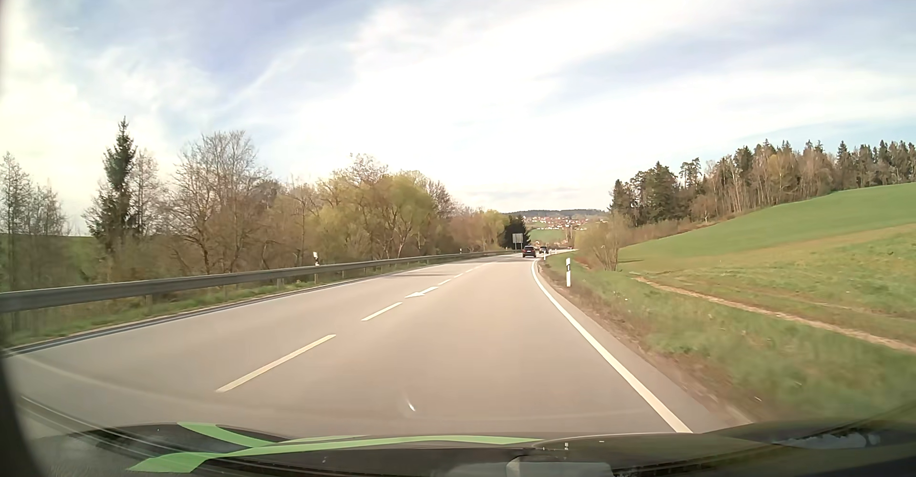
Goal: Follow the waypoints while adhering to traffic rules and regulations
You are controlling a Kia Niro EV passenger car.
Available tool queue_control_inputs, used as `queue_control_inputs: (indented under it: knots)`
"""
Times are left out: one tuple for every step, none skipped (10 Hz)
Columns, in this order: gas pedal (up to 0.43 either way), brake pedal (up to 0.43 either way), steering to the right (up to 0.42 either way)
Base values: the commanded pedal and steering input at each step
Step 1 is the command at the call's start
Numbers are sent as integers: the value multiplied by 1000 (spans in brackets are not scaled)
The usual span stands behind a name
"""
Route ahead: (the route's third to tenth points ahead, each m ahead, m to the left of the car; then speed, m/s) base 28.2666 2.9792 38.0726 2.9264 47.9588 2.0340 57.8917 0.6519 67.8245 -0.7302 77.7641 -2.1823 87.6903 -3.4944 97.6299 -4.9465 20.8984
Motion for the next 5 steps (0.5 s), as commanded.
queue_control_inputs:
  knots:
    - [39,0,7]
    - [39,0,7]
    - [39,0,7]
    - [39,0,7]
    - [39,0,7]
